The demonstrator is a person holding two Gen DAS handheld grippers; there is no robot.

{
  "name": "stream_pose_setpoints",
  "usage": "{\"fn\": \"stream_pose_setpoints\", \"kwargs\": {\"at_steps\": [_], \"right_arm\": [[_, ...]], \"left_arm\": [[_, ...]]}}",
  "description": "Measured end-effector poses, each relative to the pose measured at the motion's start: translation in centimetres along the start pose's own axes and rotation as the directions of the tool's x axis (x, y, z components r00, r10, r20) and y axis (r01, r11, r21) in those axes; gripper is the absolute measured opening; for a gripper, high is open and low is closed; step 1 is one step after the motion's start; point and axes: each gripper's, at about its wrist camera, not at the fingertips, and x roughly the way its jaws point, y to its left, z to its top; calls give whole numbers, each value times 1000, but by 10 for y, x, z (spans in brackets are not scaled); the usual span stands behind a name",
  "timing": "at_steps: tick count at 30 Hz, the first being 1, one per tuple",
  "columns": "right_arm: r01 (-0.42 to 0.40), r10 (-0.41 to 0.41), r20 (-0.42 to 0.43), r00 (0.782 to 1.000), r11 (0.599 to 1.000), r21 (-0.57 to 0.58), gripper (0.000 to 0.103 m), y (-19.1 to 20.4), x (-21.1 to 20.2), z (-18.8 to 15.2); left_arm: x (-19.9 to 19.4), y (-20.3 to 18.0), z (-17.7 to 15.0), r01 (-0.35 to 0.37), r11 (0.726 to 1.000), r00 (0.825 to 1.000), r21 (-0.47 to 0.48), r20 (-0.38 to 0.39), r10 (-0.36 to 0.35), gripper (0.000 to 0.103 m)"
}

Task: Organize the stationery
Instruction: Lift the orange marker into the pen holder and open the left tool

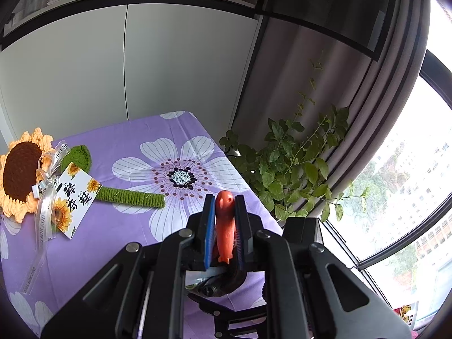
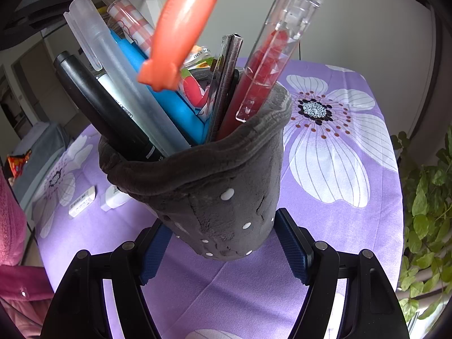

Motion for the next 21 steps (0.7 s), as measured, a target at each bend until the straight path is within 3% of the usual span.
{"fn": "stream_pose_setpoints", "kwargs": {"at_steps": [21], "right_arm": [[2,-2,-1,1000,1000,-1,74,2,1,0]], "left_arm": [[2,-1,-12,11,999,999,33,-41,-10,12]]}}
